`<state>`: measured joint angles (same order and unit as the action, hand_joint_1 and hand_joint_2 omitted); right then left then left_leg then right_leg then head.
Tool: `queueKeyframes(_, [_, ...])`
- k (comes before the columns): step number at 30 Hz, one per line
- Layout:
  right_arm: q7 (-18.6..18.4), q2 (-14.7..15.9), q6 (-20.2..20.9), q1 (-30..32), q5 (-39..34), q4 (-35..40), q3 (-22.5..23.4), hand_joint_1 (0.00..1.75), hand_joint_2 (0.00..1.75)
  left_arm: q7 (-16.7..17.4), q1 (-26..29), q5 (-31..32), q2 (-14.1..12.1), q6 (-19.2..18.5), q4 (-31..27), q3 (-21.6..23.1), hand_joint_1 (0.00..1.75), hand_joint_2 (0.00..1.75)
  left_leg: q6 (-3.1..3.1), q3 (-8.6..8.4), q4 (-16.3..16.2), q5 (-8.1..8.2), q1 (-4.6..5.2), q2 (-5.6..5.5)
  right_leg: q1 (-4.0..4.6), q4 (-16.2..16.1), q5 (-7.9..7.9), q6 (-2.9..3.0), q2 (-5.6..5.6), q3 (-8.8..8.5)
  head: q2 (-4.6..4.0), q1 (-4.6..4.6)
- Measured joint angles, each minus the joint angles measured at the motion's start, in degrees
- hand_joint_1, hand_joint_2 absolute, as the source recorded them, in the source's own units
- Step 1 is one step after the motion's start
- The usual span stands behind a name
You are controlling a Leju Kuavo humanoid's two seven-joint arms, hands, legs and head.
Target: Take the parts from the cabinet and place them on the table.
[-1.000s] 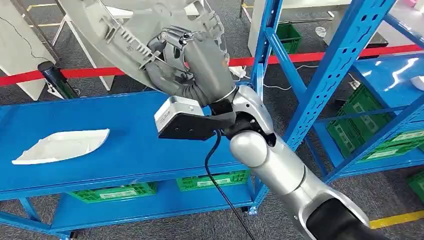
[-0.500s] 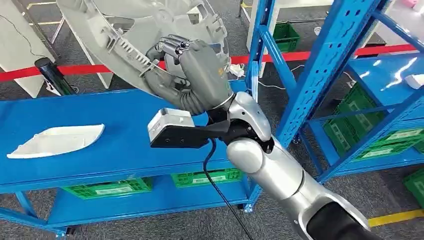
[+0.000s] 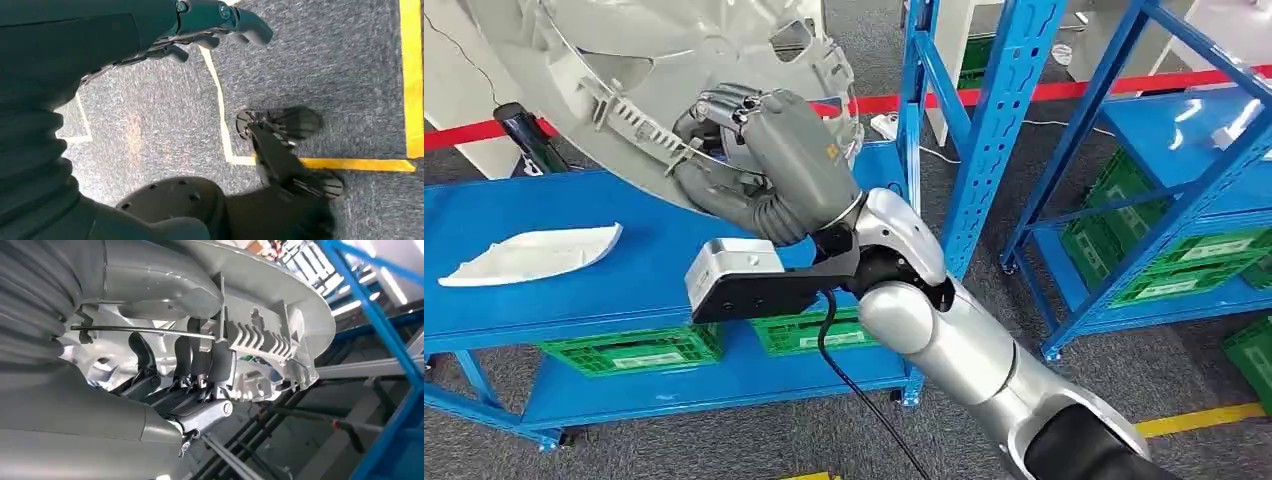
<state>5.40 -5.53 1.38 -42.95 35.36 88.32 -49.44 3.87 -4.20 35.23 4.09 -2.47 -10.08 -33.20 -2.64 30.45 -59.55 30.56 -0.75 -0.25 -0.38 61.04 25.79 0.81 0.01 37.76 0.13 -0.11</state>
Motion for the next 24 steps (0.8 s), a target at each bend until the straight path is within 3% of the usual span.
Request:
queueKeyframes(2, [0.07, -0.48, 0.52, -0.09, 0.07, 0.0, -0.37, 1.75, 1.75, -0.07, 0.04, 0.02, 0.09, 0.0, 0.02, -0.13, 0.0, 1.75, 0.32, 0.43, 0.25, -0.71, 0.33, -0.17, -0.25, -0.35, -0.75, -0.78, -0.14, -0.2, 0.0, -0.42])
queueKeyframes(4, [0.07, -0.63, 0.9, -0.09, 0.22, 0.0, -0.72, 1.75, 1.75, -0.07, 0.18, 0.02, 0.11, 0.15, 0.02, -0.61, 0.0, 1.75, 1.44, 1.22, 1.01, -1.8, -0.14, 0.0, -0.01, -0.67, -1.43, -1.59, -0.06, 0.07, 0.0, -0.33])
queueKeyframes(5, [0.11, -0.65, 1.11, -0.18, 0.22, 0.0, -0.9, 1.75, 1.75, -0.04, 0.11, 0.02, 0.24, 0.33, 0.02, -0.83, 0.0, 1.75, 1.84, 1.29, 1.13, -2.44, -0.17, 0.31, -0.22, 0.24, 0.46, -1.78, 0.1, 0.54, 0.0, -0.37])
queueKeyframes(6, [0.13, -0.68, 1.64, -0.36, 0.22, 0.0, -1.14, 1.75, 1.75, -0.09, 0.09, 0.0, 0.22, 0.46, 0.02, -0.94, 0.0, 1.75, 2.37, 2.0, 1.18, -3.0, -0.18, 0.35, -0.24, 2.96, 3.75, -1.94, 0.09, 1.43, 0.0, -0.2])
queueKeyframes(8, [0.24, -0.85, 2.06, -0.41, 0.2, 0.0, -1.4, 1.75, 1.75, -0.09, 0.1, 0.0, 0.24, 0.5, 0.0, -1.0, 0.0, 1.75, 2.6, 3.57, 1.08, -4.15, -0.13, 0.37, -0.24, 11.44, 9.59, -2.3, 0.09, 3.81, 0.0, -0.18])
queueKeyframes(9, [0.24, -0.89, 2.36, -0.42, 0.2, 0.0, -1.51, 1.75, 1.75, -0.09, 0.11, 0.0, 0.24, 0.52, 0.0, -1.03, 0.0, 1.75, 2.63, 4.43, 0.96, -4.75, -0.07, 0.37, -0.22, 14.95, 10.97, -2.36, 0.09, 4.54, 0.0, -0.18])
queueKeyframes(10, [0.22, -0.96, 2.65, -0.46, 0.2, -0.02, -1.64, 1.75, 1.75, -0.07, 0.13, 0.02, 0.26, 0.52, 0.02, -1.03, 0.0, 1.75, 2.62, 5.34, 0.82, -5.33, -0.03, 0.36, -0.21, 16.54, 10.53, -2.34, 0.09, 4.34, 0.0, -0.18])
queueKeyframes(11, [0.2, -1.0, 2.82, -0.51, 0.17, -0.04, -1.9, 1.75, 1.75, -0.04, 0.13, 0.22, 0.35, 0.52, 0.02, -1.03, 0.0, 1.75, 2.55, 6.23, 0.63, -5.88, -0.01, 0.36, -0.18, 15.53, 8.78, -2.2, 0.09, 2.89, 0.0, -0.18])
queueKeyframes(13, [0.22, -1.4, 3.28, -0.83, 0.13, -0.04, -2.38, 1.75, 1.75, 0.11, 0.12, 0.46, 0.46, 0.52, 0.02, -1.03, 0.0, 1.75, 2.31, 7.87, 0.23, -6.9, 0.05, 0.33, 0.05, 7.74, 4.87, -1.59, 0.09, -3.09, 0.0, -0.15])
queueKeyframes(14, [0.24, -1.62, 3.45, -1.13, 0.11, -0.04, -2.58, 1.75, 1.75, 0.18, 0.07, 0.46, 0.55, 0.52, 0.02, -1.03, 0.0, 1.75, 2.16, 8.31, 0.02, -7.38, 0.03, 0.32, 0.35, 2.8, 4.99, -1.03, 0.09, -6.76, 0.0, -0.15])
queueKeyframes(15, [0.24, -1.97, 3.56, -1.36, 0.09, -0.04, -2.73, 1.75, 1.75, 0.28, 0.12, 0.48, 0.79, 0.52, 0.0, -1.05, 0.0, 1.75, 1.76, 8.77, -0.07, -7.8, 0.25, 0.26, 0.69, -1.7, 7.19, -0.51, 0.03, -9.27, 0.0, -0.2])
queueKeyframes(16, [0.24, -2.27, 3.58, -1.42, -0.02, -0.02, -2.8, 1.75, 1.75, 0.37, 0.16, 0.48, 0.74, 0.57, 0.02, -1.09, 0.0, 1.75, 1.33, 8.63, 0.24, -8.37, 0.08, 0.31, 0.75, -1.81, 6.79, -0.42, -0.04, -9.09, 0.02, -0.29])
queueKeyframes(18, [0.24, -2.4, 3.67, -1.96, 0.02, -0.02, -2.91, 1.75, 1.75, 0.5, 0.1, 0.48, 0.74, 0.57, 0.02, -1.29, 0.0, 1.75, 0.61, 8.61, 0.89, -9.61, -0.2, 0.33, 1.14, -2.09, 6.09, 0.34, 0.15, -8.58, 0.0, 0.09])
queueKeyframes(19, [0.2, -2.56, 3.69, -2.11, 0.04, -0.02, -2.91, 1.75, 1.75, 0.59, 0.18, 0.5, 0.72, 0.65, 0.02, -1.35, 0.0, 1.75, 0.14, 8.75, 1.34, -10.3, 0.08, 0.25, 0.73, -2.73, 5.11, 0.84, 0.07, -8.18, 0.0, 0.08])
queueKeyframes(20, [0.26, -2.71, 3.71, -2.42, 0.02, -0.04, -2.99, 1.75, 1.75, 0.61, 0.2, 0.5, 0.7, 0.79, 0.04, -1.38, 0.0, 1.75, 0.03, 9.08, 0.79, -8.96, -0.24, 0.13, 0.41, -3.02, 4.23, 1.18, -0.32, -7.7, 0.0, 0.22])
queueKeyframes(21, [0.22, -2.91, 3.74, -2.74, 0.04, -0.02, -3.1, 1.75, 1.75, 0.68, 0.25, 0.52, 0.79, 0.81, 0.09, -1.38, 0.0, 1.75, -0.31, 9.76, -0.95, -5.78, -0.23, 0.16, 0.3, -3.09, 3.61, 1.78, -0.21, -6.96, 0.0, -0.11])
queueKeyframes(23, [0.22, -2.99, 3.74, -2.94, 0.04, -0.02, -3.28, 1.75, 1.75, 0.68, 0.2, 0.63, 0.68, 0.96, 0.09, -1.38, 0.0, 1.75, -1.03, 11.57, -8.92, 1.17, -0.47, 0.18, 0.28, -3.07, 2.22, 1.84, -0.25, -5.38, 0.0, -0.18])
queueKeyframes(24, [0.22, -2.97, 3.74, -2.9, 0.04, -0.02, -3.37, 1.75, 1.75, 0.66, 0.15, 0.85, 0.63, 0.96, 0.09, -1.38, 0.0, 1.75, -1.32, 12.32, -13.33, 3.03, -0.52, 0.18, 0.27, -3.01, 1.52, 1.74, -0.3, -4.48, 0.0, -0.24])
